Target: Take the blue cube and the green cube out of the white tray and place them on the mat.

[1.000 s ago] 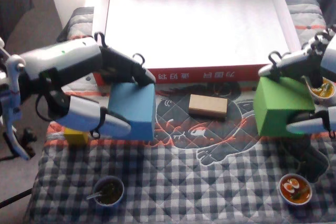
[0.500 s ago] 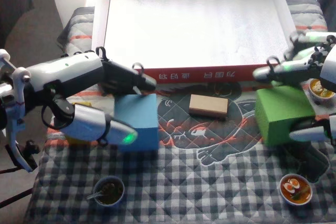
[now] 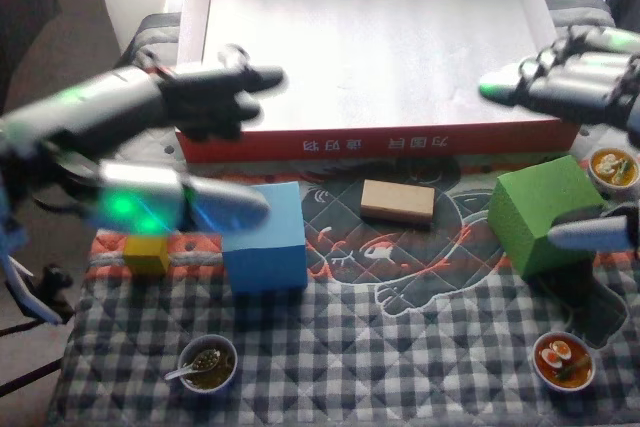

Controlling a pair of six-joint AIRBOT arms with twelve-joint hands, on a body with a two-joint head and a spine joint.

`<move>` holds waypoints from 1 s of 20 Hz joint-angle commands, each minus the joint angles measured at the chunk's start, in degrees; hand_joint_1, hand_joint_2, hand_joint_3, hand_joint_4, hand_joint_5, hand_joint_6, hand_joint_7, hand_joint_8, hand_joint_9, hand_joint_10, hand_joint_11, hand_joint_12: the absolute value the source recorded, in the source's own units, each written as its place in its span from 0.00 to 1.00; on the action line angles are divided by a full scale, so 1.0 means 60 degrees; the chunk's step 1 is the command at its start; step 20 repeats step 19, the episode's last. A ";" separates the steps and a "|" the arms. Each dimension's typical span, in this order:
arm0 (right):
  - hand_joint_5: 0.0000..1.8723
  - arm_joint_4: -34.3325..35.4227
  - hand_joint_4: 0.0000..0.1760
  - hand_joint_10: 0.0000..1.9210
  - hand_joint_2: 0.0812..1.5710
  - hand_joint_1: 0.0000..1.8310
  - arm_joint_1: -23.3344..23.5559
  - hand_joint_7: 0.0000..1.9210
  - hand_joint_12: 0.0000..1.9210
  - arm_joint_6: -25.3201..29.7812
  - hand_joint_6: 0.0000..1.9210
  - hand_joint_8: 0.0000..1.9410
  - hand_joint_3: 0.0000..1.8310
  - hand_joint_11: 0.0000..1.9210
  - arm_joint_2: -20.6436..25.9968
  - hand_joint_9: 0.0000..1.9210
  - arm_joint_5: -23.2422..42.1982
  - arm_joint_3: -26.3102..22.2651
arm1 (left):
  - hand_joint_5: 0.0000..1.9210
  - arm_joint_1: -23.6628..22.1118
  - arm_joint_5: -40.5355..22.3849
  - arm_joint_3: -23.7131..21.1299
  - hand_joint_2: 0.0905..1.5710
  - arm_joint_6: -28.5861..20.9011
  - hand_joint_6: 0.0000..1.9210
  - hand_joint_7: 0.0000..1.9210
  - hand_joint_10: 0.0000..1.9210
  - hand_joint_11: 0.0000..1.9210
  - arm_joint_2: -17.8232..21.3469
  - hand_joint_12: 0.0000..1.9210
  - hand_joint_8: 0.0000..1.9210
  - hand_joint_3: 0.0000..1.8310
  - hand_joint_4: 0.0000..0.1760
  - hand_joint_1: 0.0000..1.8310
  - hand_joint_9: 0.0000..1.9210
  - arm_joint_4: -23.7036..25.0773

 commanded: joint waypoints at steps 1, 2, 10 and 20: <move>0.06 0.0453 0.13 0.01 0.66 0.32 0.0064 0.09 0.22 0.0041 0.00 0.00 0.00 0.02 0.0092 0.10 0.1822 -0.0017 | 0.08 -0.0009 -0.2149 0.0108 0.55 -0.0605 0.00 0.17 0.12 0.00 0.0083 0.38 0.00 0.00 0.89 0.37 0.10 -0.0158; 0.06 0.0614 0.10 0.00 0.65 0.32 0.0022 0.09 0.20 0.0040 0.00 0.00 0.00 0.04 0.0130 0.11 0.2205 -0.0045 | 0.13 0.0146 -0.2711 0.0176 0.57 -0.1217 0.00 0.20 0.08 0.00 0.0137 0.49 0.00 0.00 0.72 0.37 0.16 -0.0199; 0.16 0.2316 0.20 0.00 0.71 0.29 -0.0890 0.25 0.19 -0.0559 0.00 0.00 0.00 0.19 0.0044 0.28 0.6445 -0.0658 | 0.04 0.2795 -0.9706 -0.0188 0.58 -0.4056 0.00 0.18 0.00 0.05 0.0101 0.44 0.00 0.00 0.63 0.27 0.23 -0.1713; 0.06 0.2471 0.27 0.00 0.76 0.39 -0.1052 0.08 0.01 -0.1271 0.01 0.00 0.01 0.13 0.0437 0.12 0.7748 -0.1254 | 0.16 0.1939 -1.0069 0.0177 0.74 -0.4849 0.00 0.15 0.00 0.09 -0.0290 0.07 0.00 0.00 0.30 0.13 0.14 -0.1280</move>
